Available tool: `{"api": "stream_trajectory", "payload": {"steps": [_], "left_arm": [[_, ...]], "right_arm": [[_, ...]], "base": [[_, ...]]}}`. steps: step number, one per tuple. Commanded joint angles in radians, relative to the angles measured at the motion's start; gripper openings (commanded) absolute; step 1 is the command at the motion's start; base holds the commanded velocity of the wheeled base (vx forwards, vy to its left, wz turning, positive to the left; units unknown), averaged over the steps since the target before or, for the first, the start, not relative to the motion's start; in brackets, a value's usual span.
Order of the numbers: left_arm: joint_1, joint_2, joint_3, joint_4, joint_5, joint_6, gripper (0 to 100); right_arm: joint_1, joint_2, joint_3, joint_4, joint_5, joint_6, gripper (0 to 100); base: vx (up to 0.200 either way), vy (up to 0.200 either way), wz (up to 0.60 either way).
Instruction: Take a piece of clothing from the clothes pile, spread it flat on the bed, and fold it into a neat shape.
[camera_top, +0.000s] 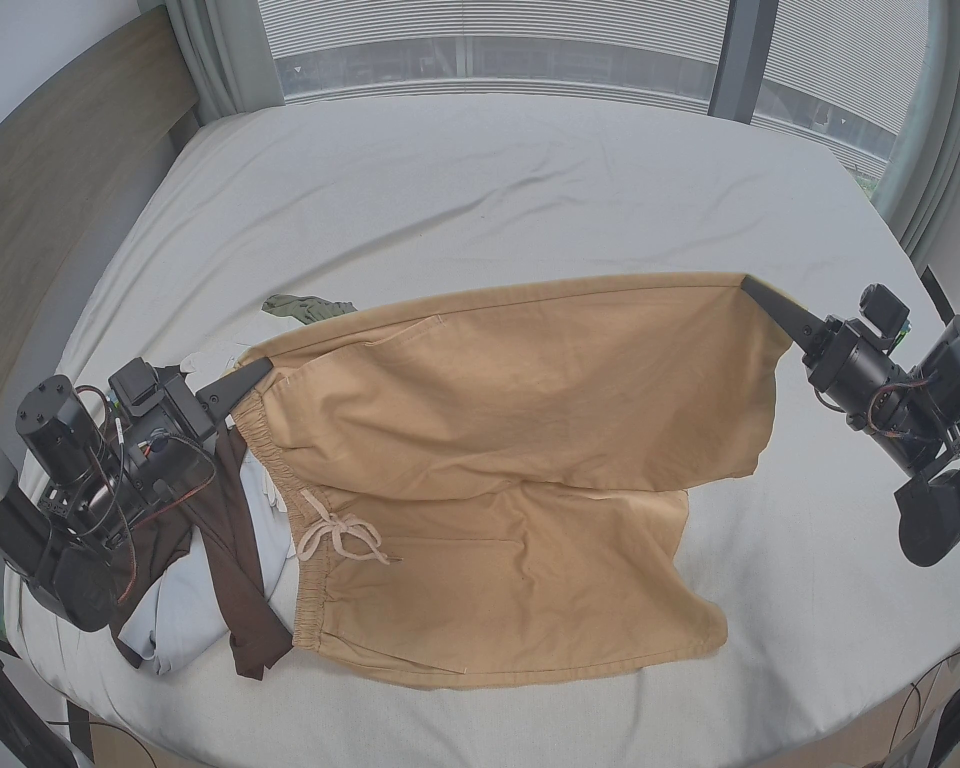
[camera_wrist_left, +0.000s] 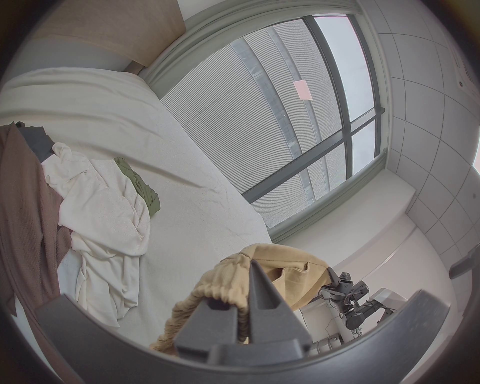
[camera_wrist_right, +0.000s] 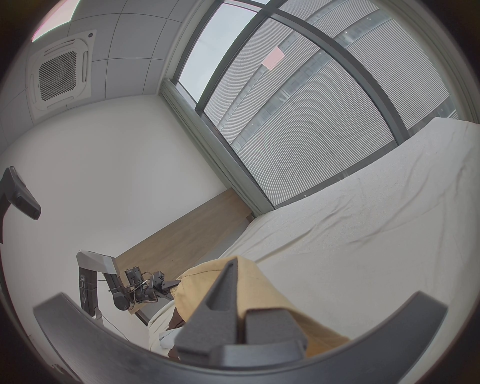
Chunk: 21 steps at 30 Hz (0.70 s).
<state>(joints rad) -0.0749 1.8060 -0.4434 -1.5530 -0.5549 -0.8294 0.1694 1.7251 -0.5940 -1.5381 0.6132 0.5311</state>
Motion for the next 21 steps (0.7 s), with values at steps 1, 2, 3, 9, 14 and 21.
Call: {"api": "stream_trajectory", "payload": {"steps": [1,2,3,9,14,21], "left_arm": [[0.001,0.003,0.000,-0.001,0.001,-0.002,0],[0.001,0.003,0.000,-0.001,0.001,-0.001,0],[0.001,0.003,0.000,-0.001,0.001,-0.001,0],[0.001,0.003,0.000,-0.001,0.001,-0.002,0],[-0.009,-0.008,-0.003,-0.001,0.003,0.004,0],[0.004,-0.010,0.002,0.001,0.012,0.026,0]], "right_arm": [[-0.002,0.004,0.000,0.000,0.000,0.000,0],[-0.002,0.004,0.002,0.000,0.000,0.000,0],[-0.002,0.005,0.002,0.000,0.000,0.000,0],[0.004,0.010,0.008,0.000,-0.003,-0.003,0],[0.016,0.037,0.002,0.000,-0.010,-0.006,0],[0.007,0.108,-0.056,0.000,-0.007,0.000,0]], "base": [[0.000,0.000,0.00],[0.000,0.000,0.00],[0.000,0.000,0.00],[0.000,0.000,0.00],[0.000,0.000,0.00],[0.000,0.000,0.00]]}}
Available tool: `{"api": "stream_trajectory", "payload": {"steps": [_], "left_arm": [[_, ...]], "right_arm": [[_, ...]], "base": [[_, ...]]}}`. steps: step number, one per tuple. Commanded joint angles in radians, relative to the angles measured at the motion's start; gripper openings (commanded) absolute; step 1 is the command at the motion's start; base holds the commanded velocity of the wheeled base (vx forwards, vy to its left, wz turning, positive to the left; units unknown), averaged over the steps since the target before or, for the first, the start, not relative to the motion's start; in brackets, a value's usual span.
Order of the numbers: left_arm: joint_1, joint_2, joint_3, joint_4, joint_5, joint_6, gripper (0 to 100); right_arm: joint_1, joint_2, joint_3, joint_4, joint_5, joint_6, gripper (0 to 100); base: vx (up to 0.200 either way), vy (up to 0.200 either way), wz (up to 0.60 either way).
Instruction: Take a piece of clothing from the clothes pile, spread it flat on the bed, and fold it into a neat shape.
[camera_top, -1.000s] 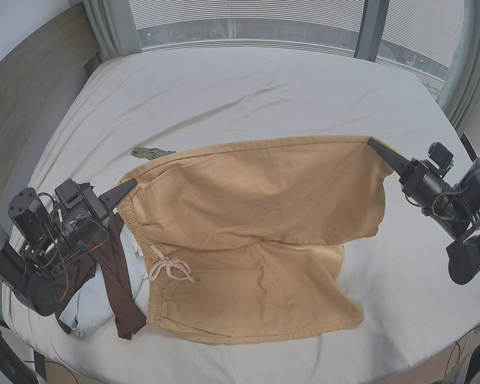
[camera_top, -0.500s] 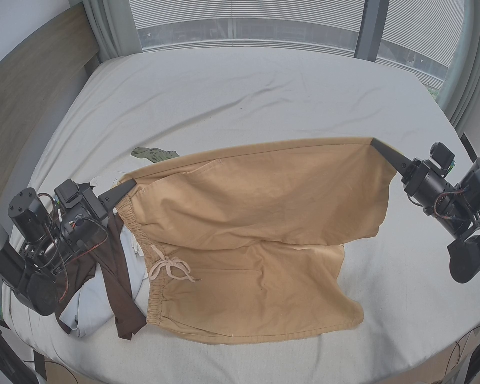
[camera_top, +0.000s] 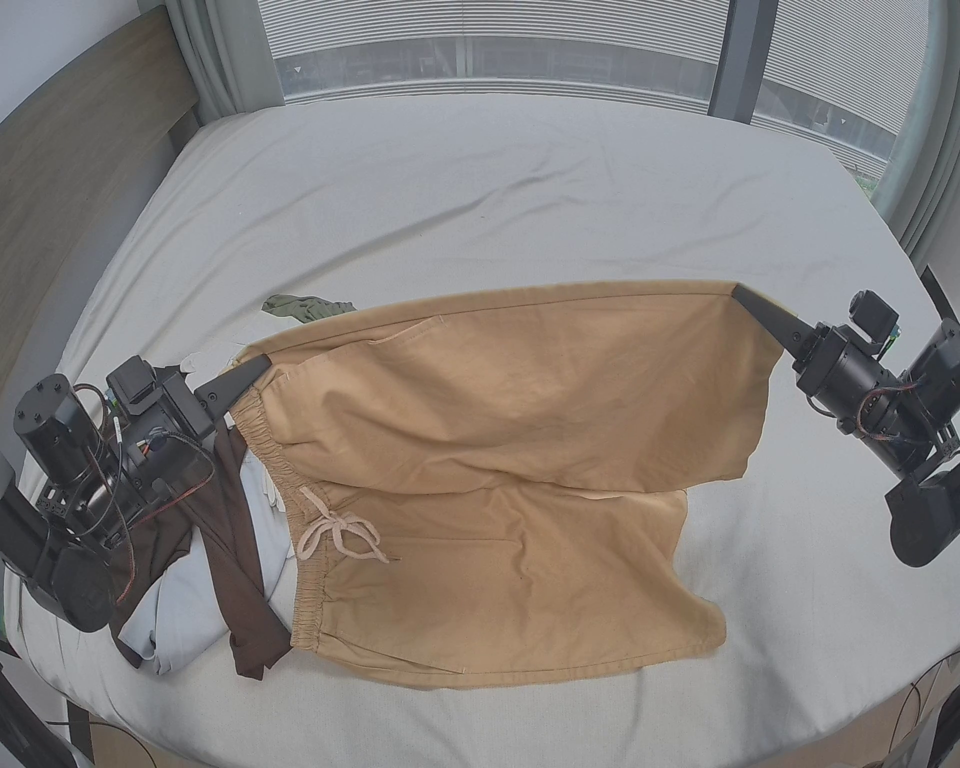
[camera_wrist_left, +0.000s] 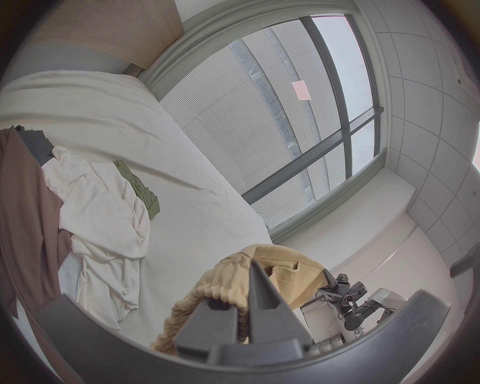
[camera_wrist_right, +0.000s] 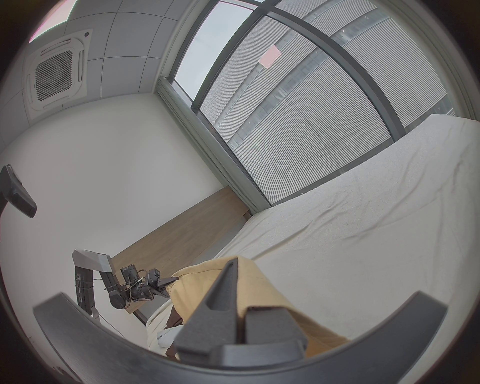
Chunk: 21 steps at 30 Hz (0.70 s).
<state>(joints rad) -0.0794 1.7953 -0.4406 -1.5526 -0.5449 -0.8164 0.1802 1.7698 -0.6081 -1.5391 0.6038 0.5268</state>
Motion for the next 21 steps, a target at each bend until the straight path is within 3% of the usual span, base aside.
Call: {"api": "stream_trajectory", "payload": {"steps": [1,9,21], "left_arm": [[0.015,0.003,-0.003,0.000,0.003,0.017,0],[0.021,0.059,-0.023,0.000,0.022,0.037,0],[-0.013,0.210,-0.127,0.000,0.115,0.108,0]], "right_arm": [[-0.007,0.076,-0.053,0.001,0.002,0.004,0],[-0.010,0.175,-0.145,0.002,0.001,0.005,0],[-0.025,0.295,-0.279,0.021,-0.003,0.007,0]], "base": [[0.000,0.000,0.00],[0.000,0.000,0.00],[0.000,0.000,0.00]]}}
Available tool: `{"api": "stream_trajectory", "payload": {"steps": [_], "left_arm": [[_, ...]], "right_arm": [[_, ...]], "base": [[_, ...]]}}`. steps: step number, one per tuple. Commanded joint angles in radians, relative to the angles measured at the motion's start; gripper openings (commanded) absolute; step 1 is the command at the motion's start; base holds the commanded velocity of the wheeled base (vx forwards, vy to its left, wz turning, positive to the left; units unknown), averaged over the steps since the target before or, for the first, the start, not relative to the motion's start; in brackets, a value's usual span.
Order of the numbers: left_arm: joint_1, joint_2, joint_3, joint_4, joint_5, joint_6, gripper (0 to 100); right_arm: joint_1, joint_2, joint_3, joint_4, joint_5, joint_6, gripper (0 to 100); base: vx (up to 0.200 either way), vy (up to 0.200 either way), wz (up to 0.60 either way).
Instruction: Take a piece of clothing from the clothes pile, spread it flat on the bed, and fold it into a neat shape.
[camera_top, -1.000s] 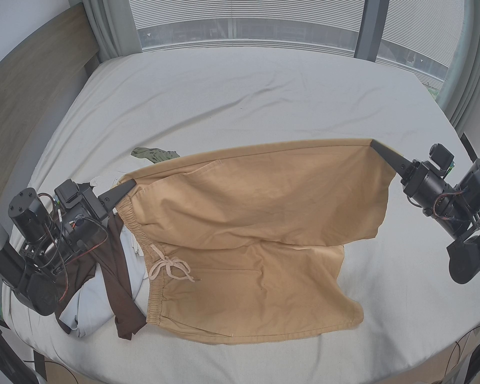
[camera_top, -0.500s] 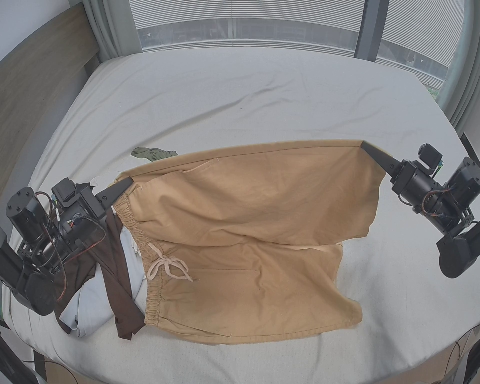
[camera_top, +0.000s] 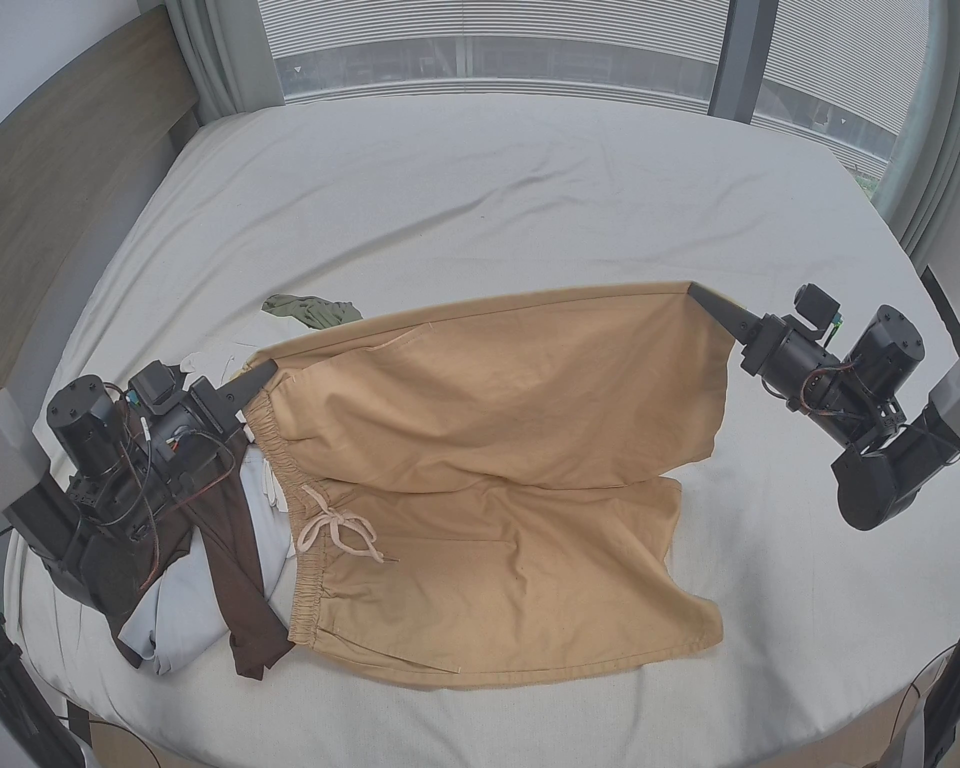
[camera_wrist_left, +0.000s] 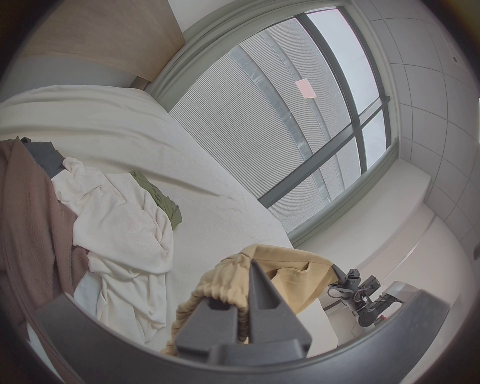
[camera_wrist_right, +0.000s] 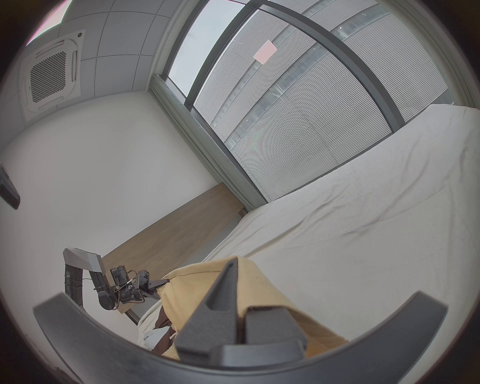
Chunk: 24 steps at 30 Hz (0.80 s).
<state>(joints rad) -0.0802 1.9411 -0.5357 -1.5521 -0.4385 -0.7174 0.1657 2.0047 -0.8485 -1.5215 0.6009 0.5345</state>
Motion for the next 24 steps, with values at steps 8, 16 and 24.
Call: {"api": "stream_trajectory", "payload": {"steps": [8,16,24], "left_arm": [[-0.016,0.119,-0.101,-0.002,0.038,0.026,0],[-0.009,0.179,-0.179,-0.002,0.095,0.018,0],[-0.009,0.242,-0.267,-0.002,0.155,0.015,0]], "right_arm": [[-0.026,0.121,-0.141,0.058,-0.003,0.001,0],[-0.026,0.169,-0.234,0.107,-0.003,0.001,0],[-0.026,0.224,-0.330,0.136,-0.004,0.002,0]], "base": [[0.000,0.000,0.00],[0.000,0.000,0.00],[0.000,0.000,0.00]]}}
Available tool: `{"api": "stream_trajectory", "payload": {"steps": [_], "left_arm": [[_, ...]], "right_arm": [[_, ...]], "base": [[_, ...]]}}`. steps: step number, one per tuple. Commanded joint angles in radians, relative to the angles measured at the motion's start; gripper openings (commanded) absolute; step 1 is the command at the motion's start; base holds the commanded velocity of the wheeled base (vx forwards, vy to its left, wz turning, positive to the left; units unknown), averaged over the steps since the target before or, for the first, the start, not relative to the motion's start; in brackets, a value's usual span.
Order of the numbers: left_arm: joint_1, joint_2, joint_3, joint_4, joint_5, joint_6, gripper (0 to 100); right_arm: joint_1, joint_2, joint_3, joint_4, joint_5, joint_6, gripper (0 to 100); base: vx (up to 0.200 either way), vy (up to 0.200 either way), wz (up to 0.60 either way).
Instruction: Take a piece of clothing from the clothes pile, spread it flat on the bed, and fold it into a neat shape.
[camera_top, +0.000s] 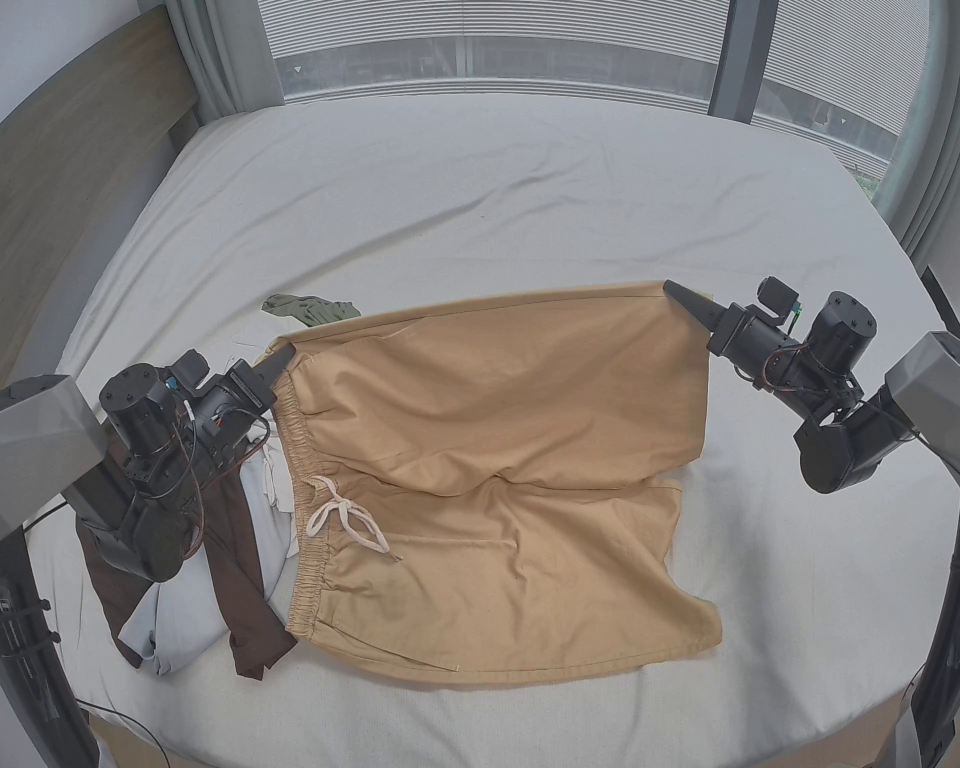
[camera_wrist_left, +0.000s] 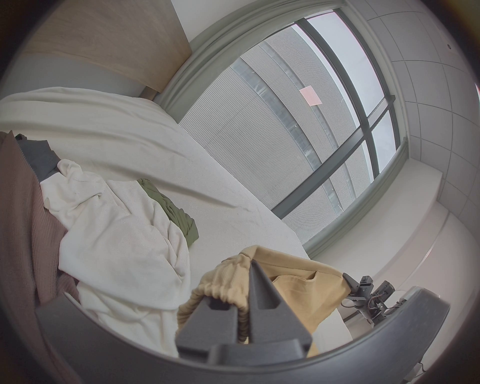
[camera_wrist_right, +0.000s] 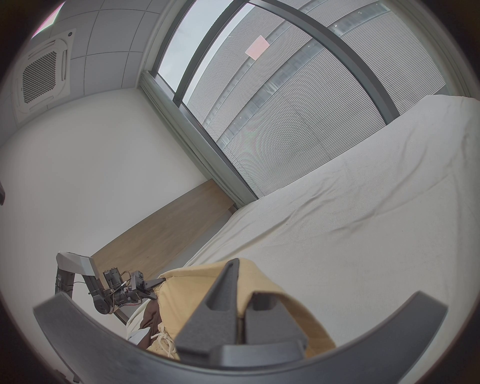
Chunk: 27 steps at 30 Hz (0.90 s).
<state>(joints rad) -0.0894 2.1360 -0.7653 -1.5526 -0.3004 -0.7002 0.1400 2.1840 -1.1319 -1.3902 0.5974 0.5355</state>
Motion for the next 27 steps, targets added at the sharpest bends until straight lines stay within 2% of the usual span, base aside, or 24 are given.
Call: {"api": "stream_trajectory", "payload": {"steps": [1,16,17,18,23,27], "left_arm": [[0.000,0.050,-0.043,-0.001,0.018,-0.002,0],[0.003,0.079,-0.066,-0.001,0.020,-0.018,0],[0.005,0.082,-0.072,-0.001,0.020,-0.019,0],[0.007,0.087,-0.080,-0.001,0.020,-0.018,100],[0.010,0.102,-0.100,0.000,0.011,-0.022,100],[0.000,0.127,-0.100,0.000,0.015,-0.031,100]], "right_arm": [[0.000,0.049,-0.058,0.008,-0.001,0.007,0],[0.009,0.102,-0.134,0.054,0.001,0.017,0],[0.009,0.102,-0.147,0.059,-0.001,0.017,100],[0.006,0.105,-0.164,0.060,-0.001,0.018,100],[0.001,0.106,-0.157,0.060,-0.004,0.018,100],[-0.002,0.051,-0.060,0.050,-0.004,0.015,100]], "base": [[0.000,0.000,0.00],[0.000,0.000,0.00],[0.000,0.000,0.00],[0.000,0.000,0.00],[0.000,0.000,0.00],[0.000,0.000,0.00]]}}
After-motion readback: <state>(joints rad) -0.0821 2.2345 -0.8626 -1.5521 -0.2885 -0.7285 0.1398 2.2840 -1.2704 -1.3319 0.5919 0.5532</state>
